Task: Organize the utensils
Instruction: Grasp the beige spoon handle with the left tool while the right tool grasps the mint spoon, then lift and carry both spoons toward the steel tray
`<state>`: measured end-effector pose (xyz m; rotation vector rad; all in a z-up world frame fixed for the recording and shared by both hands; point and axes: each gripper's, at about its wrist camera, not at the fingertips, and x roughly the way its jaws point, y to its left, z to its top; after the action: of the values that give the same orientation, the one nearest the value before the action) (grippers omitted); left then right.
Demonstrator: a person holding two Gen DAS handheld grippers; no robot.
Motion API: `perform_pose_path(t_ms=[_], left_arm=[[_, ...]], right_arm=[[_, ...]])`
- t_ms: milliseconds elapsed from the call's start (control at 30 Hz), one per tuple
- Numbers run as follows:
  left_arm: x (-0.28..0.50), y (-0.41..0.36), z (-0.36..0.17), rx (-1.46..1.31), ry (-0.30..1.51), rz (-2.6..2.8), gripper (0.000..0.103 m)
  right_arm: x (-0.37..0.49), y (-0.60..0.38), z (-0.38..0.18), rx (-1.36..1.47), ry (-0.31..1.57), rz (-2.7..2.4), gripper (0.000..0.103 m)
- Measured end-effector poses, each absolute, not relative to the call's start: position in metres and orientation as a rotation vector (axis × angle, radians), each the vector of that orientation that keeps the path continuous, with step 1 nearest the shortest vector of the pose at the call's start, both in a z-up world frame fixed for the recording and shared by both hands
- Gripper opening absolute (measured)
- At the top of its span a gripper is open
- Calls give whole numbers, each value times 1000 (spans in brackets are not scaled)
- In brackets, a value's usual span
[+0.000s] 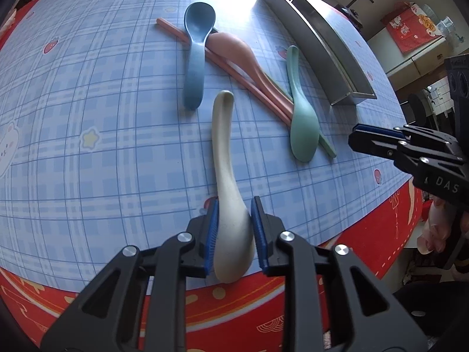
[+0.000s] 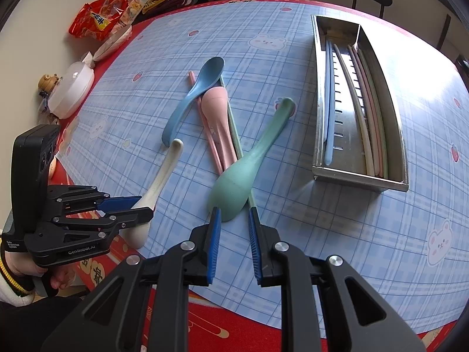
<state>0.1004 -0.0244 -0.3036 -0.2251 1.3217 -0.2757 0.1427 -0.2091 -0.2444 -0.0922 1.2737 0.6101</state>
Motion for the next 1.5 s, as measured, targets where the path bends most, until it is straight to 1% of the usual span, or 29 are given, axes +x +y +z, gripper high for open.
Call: perform_pose_path(t_ms=[133, 200, 267, 300, 633, 700, 767, 867, 1133, 1200, 1267, 1333, 1467, 1500], left_arm=[[101, -30, -301, -186, 1310, -270, 24], [102, -32, -298, -154, 1293, -258, 20], [105, -27, -293, -159, 1274, -243, 10], [107, -23, -293, -156, 1272, -227, 9], [120, 23, -296, -215, 1241, -127, 9], [123, 32, -296, -237, 1234, -124, 10], [127, 37, -297, -245, 1227, -120, 10], [131, 44, -298, -253, 1221, -125, 11], [130, 47, -300, -273, 1214, -155, 12], [130, 46, -299, -269, 1218, -160, 12], [130, 48, -299, -266, 1224, -166, 12], [130, 47, -299, -259, 1232, -172, 12], [126, 46, -299, -251, 1243, -187, 12], [125, 46, -299, -251, 1245, -189, 12]], right_arm=[[144, -210, -247, -83, 1285, 608, 19], [146, -210, -250, -74, 1295, 611, 19], [149, -208, -252, -70, 1300, 612, 19], [150, -206, -252, -71, 1301, 612, 19], [177, -191, -265, -32, 1331, 550, 19], [180, -190, -269, -27, 1340, 516, 22], [183, -188, -272, -27, 1341, 488, 30], [187, -183, -276, -27, 1351, 450, 34], [190, -177, -284, -18, 1380, 412, 38], [190, -171, -285, -22, 1388, 430, 34], [186, -168, -283, -35, 1389, 458, 29], [180, -163, -279, -86, 1374, 483, 26], [173, -161, -269, -105, 1352, 531, 15], [173, -162, -268, -102, 1352, 538, 14]])
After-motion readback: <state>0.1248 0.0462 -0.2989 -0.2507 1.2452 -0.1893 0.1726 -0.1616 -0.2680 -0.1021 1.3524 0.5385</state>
